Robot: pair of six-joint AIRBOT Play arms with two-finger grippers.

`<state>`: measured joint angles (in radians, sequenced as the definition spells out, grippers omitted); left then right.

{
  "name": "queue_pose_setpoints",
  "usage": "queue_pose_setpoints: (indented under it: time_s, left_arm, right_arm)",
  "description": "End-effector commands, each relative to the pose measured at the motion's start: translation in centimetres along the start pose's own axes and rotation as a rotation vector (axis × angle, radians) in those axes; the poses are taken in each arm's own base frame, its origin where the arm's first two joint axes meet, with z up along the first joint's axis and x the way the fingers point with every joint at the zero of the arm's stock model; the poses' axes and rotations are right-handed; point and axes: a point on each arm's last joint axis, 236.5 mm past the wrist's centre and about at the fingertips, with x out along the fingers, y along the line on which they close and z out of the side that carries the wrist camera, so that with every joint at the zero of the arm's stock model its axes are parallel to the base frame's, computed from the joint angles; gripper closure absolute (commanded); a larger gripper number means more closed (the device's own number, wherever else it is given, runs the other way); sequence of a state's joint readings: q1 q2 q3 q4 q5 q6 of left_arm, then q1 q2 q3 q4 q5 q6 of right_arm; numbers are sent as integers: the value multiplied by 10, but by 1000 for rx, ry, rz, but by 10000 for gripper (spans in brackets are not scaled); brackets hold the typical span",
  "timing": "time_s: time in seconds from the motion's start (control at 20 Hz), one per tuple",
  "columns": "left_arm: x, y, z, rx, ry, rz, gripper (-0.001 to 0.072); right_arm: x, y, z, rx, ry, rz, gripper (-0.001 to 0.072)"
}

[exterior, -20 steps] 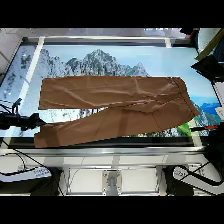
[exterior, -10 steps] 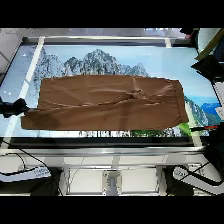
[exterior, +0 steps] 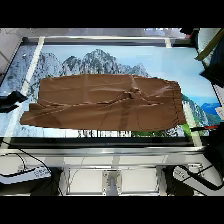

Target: Fold the clothes and pants, and hang the long-sleeved shirts on hangers.

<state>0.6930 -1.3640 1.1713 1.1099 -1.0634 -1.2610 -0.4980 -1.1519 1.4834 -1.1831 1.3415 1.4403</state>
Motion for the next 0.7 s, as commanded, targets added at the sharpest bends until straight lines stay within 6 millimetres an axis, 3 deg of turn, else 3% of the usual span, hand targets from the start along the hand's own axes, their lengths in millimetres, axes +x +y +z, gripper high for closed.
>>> queue_pose_setpoints:
  time_s: [0.0, 0.1, 0.2, 0.35, 0.65]
  left_arm:
    - [-27, 53, -56, -201, 167, 120, 7]
    - [-21, 78, -88, -341, 169, 138, 8]
    - [-3, 83, -95, -541, 88, 78, 7]
    - [16, 73, -74, -657, -45, -6, 9]
    - [21, 48, -14, -513, -186, -4, 9]
  right_arm:
    - [-18, -53, -45, 29, 78, -134, 261]
    - [-12, -70, -79, 103, 91, -127, 261]
    - [1, -68, -105, 164, 90, -74, 261]
    - [19, -51, -119, 215, 95, 23, 262]
    - [19, -37, -108, 228, 54, 84, 262]
